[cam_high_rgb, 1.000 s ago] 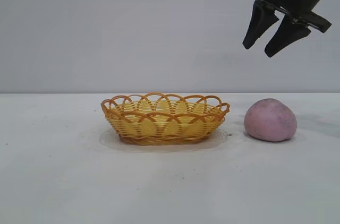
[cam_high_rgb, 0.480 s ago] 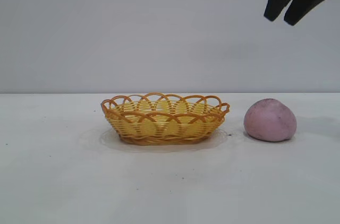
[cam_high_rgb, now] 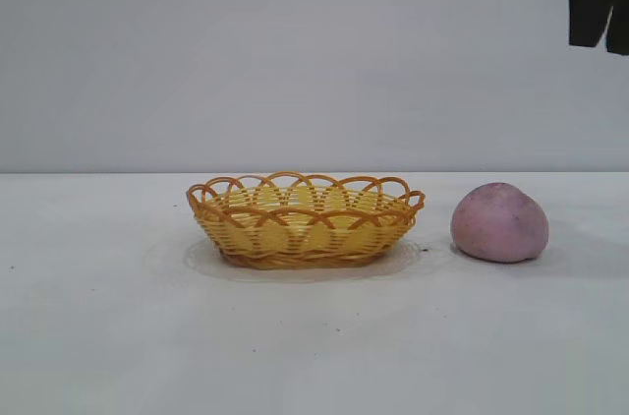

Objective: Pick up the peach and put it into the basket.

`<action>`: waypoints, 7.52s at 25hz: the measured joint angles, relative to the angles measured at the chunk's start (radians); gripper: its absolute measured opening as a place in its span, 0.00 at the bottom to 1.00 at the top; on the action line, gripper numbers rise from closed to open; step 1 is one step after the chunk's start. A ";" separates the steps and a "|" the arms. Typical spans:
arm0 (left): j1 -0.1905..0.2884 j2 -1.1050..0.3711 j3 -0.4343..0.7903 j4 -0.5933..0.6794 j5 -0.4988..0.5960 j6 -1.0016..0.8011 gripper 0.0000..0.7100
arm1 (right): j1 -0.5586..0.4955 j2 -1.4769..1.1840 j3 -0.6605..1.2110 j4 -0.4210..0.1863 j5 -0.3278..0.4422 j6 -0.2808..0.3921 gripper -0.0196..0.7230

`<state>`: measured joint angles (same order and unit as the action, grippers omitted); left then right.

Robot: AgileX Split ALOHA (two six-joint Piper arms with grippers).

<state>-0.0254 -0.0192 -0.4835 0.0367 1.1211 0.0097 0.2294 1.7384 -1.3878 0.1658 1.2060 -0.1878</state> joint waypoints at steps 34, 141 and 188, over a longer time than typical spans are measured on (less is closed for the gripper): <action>0.000 0.000 0.000 0.002 0.000 -0.005 0.49 | 0.136 0.372 -0.122 -0.082 -0.122 0.083 0.13; 0.000 0.000 0.000 0.004 0.000 -0.006 0.49 | -0.165 -0.666 0.345 -0.134 0.038 0.147 0.39; 0.000 0.000 0.000 0.004 0.000 -0.008 0.49 | -0.102 -1.755 0.898 -0.104 -0.064 0.174 0.39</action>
<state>-0.0254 -0.0192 -0.4835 0.0406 1.1211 0.0021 0.1273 -0.0171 -0.4901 0.0620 1.1422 -0.0140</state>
